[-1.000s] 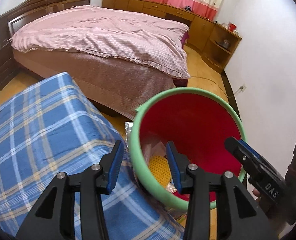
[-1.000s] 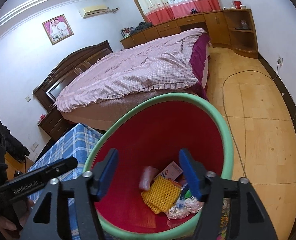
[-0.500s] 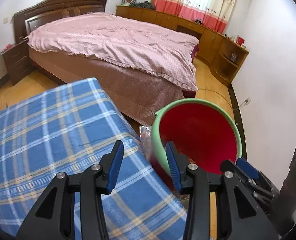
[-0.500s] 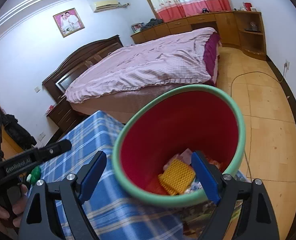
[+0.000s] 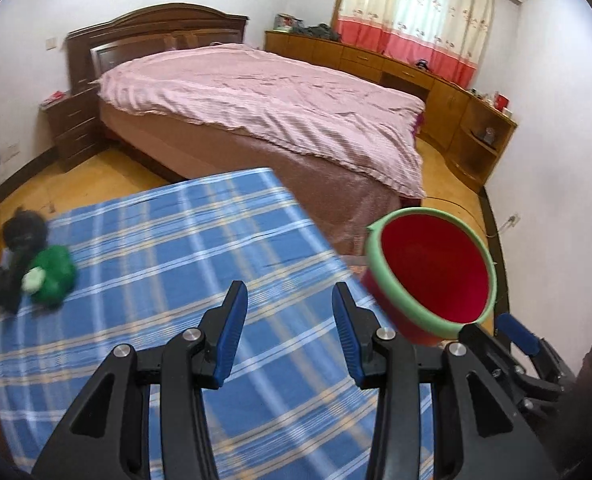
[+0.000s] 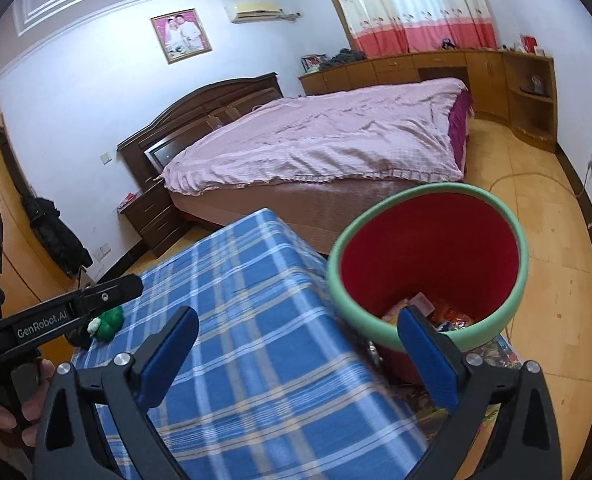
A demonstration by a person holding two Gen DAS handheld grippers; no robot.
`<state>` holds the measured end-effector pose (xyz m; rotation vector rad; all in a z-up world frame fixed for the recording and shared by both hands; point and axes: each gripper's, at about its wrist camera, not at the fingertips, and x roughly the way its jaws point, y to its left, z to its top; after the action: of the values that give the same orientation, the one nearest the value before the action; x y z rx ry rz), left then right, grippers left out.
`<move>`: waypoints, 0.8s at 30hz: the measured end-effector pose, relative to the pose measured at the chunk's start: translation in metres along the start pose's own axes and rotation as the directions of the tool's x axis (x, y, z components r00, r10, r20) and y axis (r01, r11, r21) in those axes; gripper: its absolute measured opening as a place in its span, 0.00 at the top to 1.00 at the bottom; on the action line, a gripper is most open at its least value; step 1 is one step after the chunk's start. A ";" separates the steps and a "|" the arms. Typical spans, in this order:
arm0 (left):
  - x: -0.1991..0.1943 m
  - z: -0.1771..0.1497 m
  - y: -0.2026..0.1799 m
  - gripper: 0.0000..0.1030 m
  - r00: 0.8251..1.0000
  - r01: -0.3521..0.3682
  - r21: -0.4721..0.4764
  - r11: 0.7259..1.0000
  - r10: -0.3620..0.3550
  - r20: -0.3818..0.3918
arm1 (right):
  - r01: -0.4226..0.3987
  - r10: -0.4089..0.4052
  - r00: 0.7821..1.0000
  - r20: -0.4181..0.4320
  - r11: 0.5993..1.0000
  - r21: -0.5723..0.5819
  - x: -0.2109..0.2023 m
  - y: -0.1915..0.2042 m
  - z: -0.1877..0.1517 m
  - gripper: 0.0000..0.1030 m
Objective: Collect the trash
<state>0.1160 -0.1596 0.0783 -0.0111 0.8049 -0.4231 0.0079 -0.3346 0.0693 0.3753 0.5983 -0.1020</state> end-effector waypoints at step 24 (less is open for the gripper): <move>-0.082 -0.086 0.091 0.47 0.970 -0.181 -0.141 0.973 0.200 0.136 | -0.041 0.058 0.995 0.082 0.979 -0.200 -0.037 0.114 -0.059 0.00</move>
<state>0.0390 -0.0331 0.0601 -0.0828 0.6761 -0.1855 -0.0312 -0.2078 0.0813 0.1910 0.5072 -0.0105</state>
